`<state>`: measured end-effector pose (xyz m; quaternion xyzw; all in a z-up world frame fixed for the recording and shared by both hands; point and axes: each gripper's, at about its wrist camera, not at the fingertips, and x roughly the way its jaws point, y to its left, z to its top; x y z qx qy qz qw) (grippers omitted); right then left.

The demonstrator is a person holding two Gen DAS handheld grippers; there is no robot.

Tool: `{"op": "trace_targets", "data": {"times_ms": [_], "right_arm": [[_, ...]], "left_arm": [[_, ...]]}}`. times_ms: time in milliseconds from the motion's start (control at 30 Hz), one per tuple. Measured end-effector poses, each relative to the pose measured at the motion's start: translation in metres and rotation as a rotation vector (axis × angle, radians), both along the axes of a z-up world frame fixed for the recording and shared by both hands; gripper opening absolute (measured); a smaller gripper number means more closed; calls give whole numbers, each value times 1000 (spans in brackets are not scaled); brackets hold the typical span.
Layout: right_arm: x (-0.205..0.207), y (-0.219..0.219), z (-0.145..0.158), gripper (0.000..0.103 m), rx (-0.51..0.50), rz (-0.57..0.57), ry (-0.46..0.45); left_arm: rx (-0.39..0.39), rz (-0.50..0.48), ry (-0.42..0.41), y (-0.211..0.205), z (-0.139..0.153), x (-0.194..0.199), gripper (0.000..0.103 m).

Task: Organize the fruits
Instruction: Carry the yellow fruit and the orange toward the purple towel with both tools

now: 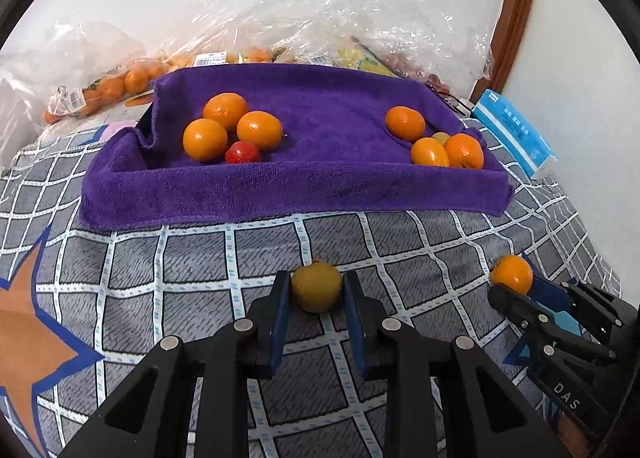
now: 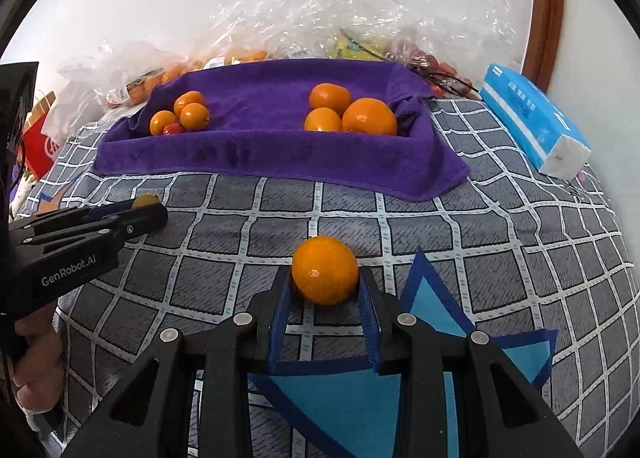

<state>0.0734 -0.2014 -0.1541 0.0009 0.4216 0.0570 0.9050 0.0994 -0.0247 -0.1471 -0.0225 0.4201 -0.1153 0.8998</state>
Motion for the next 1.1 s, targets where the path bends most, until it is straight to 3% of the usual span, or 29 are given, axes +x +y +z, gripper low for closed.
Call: {"op": "trace_targets", "data": {"times_ms": [400, 767, 1100], "right_arm": [[-8, -7, 7, 32, 53, -59, 5], [-14, 14, 13, 32, 64, -24, 20], [-26, 22, 39, 32, 6, -1, -6]], "left_arm": [[25, 24, 6, 12, 0, -18, 25], [30, 56, 39, 33, 4, -30, 25], [11, 93, 22, 47, 35, -43, 25]]}}
